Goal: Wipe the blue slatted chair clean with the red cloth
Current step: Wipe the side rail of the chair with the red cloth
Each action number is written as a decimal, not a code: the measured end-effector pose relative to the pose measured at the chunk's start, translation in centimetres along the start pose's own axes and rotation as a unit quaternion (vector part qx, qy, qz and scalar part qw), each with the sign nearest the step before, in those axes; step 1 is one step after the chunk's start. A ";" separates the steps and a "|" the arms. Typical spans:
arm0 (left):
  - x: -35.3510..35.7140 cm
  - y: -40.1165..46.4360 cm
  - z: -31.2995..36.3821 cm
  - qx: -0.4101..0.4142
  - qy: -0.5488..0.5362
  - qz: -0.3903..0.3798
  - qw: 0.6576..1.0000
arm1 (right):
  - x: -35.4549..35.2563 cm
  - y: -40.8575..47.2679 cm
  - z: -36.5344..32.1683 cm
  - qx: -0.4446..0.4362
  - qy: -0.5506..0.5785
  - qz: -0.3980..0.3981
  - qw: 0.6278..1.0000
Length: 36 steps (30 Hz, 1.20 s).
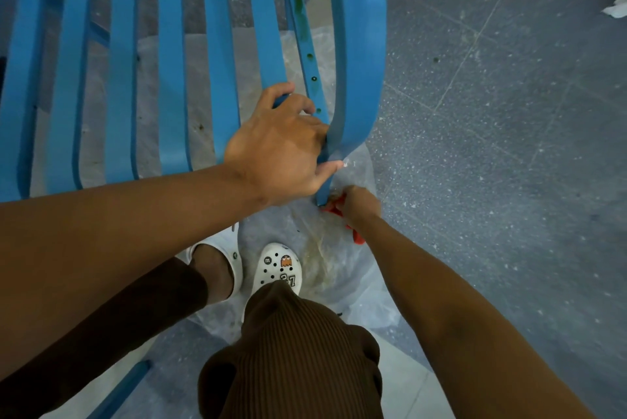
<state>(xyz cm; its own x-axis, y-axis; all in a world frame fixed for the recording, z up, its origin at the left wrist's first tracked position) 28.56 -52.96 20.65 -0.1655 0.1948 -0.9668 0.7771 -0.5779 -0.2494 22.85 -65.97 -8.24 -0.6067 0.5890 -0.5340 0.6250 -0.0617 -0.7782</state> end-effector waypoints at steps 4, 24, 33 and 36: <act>0.1 0.0 0.0 0.001 0.001 -0.004 1.000 | 1.4 -0.4 0.7 -0.041 0.057 -0.034 0.997; 0.1 0.1 -0.1 0.003 -0.008 0.010 1.000 | 4.8 0.3 1.0 0.033 0.195 0.051 0.979; 0.4 0.2 -0.1 0.005 -0.004 0.007 1.000 | 3.9 0.2 -0.5 0.003 0.121 0.054 0.991; 0.4 0.2 -0.1 0.007 -0.002 0.005 1.000 | 3.8 0.0 -0.7 0.025 0.137 0.065 0.988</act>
<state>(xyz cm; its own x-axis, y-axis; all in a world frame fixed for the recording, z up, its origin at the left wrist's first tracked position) 28.68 -52.96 20.20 -0.1607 0.1867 -0.9692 0.7702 -0.5904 -0.2414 20.86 -63.18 -10.06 -0.3618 0.7692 -0.5267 0.6597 -0.1879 -0.7277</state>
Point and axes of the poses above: each hand's wrist, its own y-axis towards the middle knuckle, its own x-axis out of the palm, z = x × y, the point moved 10 cm from there along y, towards the middle knuckle, and after that the axes turned 8 degrees about -z, right-handed, at the moved point
